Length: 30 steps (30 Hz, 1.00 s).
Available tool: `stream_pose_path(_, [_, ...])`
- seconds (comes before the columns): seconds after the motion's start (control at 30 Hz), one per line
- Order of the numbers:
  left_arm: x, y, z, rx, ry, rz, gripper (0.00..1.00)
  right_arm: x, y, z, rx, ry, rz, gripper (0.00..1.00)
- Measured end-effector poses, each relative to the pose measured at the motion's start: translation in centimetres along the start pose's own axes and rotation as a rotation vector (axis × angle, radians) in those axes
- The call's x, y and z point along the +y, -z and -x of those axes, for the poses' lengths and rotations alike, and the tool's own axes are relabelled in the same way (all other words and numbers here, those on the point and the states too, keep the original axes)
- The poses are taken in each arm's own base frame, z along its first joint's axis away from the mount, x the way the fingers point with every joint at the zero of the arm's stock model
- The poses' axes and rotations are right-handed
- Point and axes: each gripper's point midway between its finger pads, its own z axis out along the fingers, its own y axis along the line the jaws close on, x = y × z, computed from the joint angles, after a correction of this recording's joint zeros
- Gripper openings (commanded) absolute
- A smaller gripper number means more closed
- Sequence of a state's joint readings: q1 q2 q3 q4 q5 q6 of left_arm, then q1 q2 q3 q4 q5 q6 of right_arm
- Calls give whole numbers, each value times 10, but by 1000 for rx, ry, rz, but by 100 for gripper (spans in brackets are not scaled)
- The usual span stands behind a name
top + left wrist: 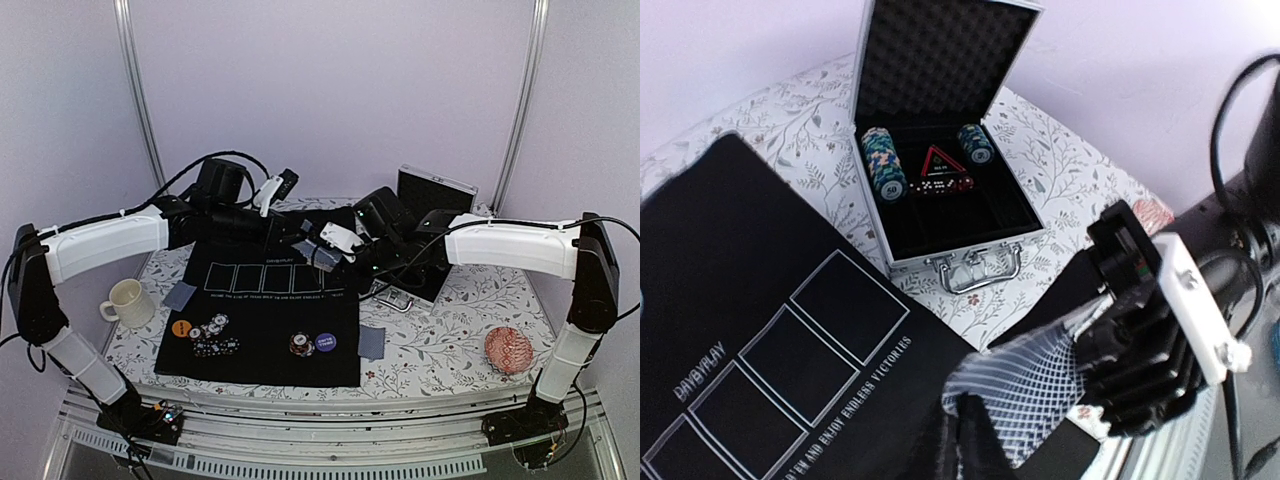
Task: Distribute texas hold em gaming equipment
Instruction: Pick up the poker card from the face-down deck piles, then distribute the poker card in the big blind area.
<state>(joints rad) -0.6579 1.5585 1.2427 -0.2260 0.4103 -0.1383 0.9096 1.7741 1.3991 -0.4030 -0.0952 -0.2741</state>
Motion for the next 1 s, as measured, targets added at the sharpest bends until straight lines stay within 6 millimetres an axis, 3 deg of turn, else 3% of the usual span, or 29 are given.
stream_pose_path(0.33, [-1, 9, 3, -10, 0, -30, 0, -3, -2, -7, 9, -5, 1, 37])
stream_pose_path(0.57, [15, 37, 10, -33, 32, -40, 0, -14, -1, -21, 19, -34, 1, 37])
stream_pose_path(0.73, [62, 77, 21, -52, 15, 128, 0, -28, 5, -25, 6, -59, -11, 37])
stream_pose_path(0.83, [105, 106, 27, -39, -72, 356, 0, -33, 5, -27, -2, -66, -17, 37])
stream_pose_path(0.93, [145, 127, 16, 35, -212, 596, 0, -33, 5, -29, -4, -67, -10, 37])
stream_pose_path(1.0, [168, 135, -3, 123, -326, 717, 0, -31, 6, -30, -9, -64, -2, 37])
